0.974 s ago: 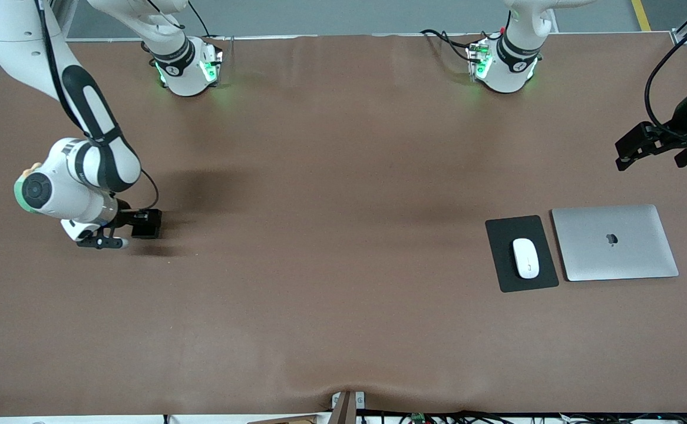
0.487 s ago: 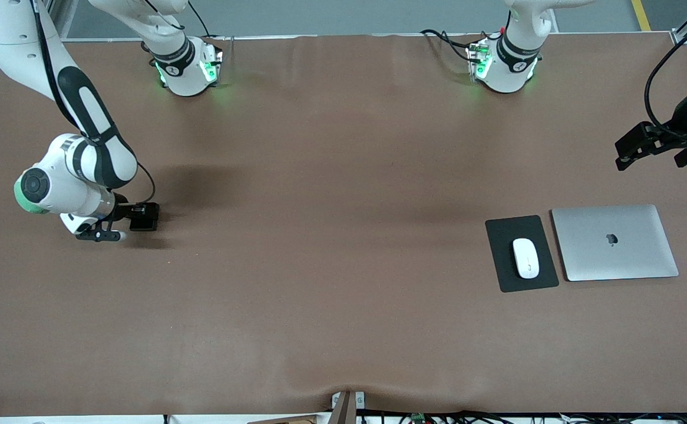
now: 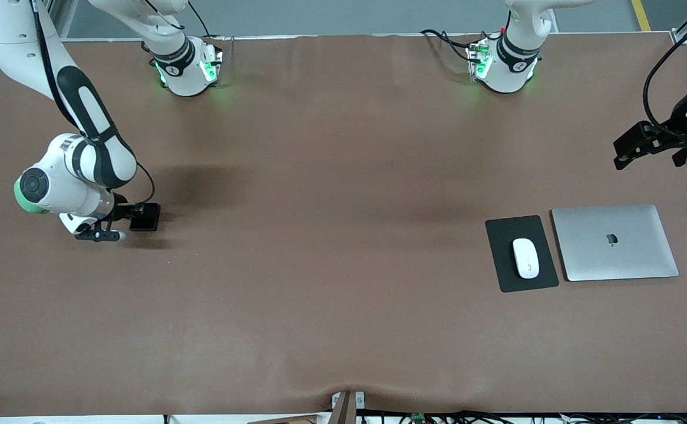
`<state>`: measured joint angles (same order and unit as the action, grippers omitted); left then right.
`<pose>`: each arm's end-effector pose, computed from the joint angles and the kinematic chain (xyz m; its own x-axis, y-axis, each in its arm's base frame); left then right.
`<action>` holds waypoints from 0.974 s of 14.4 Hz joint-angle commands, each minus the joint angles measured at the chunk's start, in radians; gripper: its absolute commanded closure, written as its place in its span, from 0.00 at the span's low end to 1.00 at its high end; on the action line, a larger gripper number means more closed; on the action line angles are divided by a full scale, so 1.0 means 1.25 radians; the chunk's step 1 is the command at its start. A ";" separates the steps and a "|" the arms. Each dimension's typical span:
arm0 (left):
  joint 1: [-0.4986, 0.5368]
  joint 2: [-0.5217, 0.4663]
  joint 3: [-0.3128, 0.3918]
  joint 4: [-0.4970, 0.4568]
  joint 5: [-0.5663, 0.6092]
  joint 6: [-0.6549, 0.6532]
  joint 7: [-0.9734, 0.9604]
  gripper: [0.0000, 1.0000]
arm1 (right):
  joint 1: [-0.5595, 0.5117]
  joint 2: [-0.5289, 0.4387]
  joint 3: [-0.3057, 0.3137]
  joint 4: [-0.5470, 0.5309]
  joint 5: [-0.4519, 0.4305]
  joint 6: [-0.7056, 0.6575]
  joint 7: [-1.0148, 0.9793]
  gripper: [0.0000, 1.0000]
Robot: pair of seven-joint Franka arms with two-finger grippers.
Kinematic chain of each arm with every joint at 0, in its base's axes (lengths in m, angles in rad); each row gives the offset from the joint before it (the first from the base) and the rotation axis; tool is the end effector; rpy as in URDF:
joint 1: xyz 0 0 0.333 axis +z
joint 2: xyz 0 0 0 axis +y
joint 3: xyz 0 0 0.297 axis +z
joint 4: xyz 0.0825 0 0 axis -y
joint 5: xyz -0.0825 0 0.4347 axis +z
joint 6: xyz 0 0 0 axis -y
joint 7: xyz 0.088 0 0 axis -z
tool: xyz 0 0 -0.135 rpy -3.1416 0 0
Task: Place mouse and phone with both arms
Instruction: 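Carry the phone with the right gripper toward the green plush toy, then lower the phone beside the plush toy and open the right gripper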
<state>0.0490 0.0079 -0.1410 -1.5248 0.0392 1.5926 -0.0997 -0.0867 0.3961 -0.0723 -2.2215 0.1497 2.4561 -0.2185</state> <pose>0.6099 -0.0507 0.5990 0.9980 0.0070 0.0634 0.0091 -0.9995 -0.0319 0.5381 -0.0874 0.0933 0.9877 -0.0540 -0.1469 -0.0664 -0.9945 -0.0809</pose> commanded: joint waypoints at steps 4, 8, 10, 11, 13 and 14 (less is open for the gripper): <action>0.003 -0.012 -0.003 -0.013 -0.040 -0.053 0.025 0.00 | -0.023 -0.018 0.015 0.180 -0.008 -0.179 0.004 0.00; 0.003 -0.016 -0.003 -0.015 -0.034 -0.075 0.023 0.00 | -0.021 0.013 0.015 0.350 -0.011 -0.290 0.003 0.00; 0.003 -0.025 -0.003 -0.018 -0.030 -0.075 0.022 0.00 | -0.021 0.013 0.015 0.394 -0.011 -0.291 -0.003 0.00; 0.004 -0.026 -0.003 -0.018 -0.030 -0.074 0.022 0.00 | -0.019 0.012 0.015 0.420 -0.011 -0.299 -0.003 0.00; 0.004 -0.034 -0.003 -0.021 -0.029 -0.070 0.022 0.00 | -0.019 0.012 0.015 0.487 -0.012 -0.357 -0.003 0.00; 0.004 -0.044 -0.003 -0.033 -0.028 -0.064 0.022 0.00 | -0.018 0.012 0.015 0.532 -0.013 -0.401 -0.002 0.00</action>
<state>0.0487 -0.0034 -0.1434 -1.5318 0.0076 1.5101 -0.0987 -0.0898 0.3920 -0.0723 -1.6775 0.1494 2.0499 -0.2188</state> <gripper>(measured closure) 0.000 0.000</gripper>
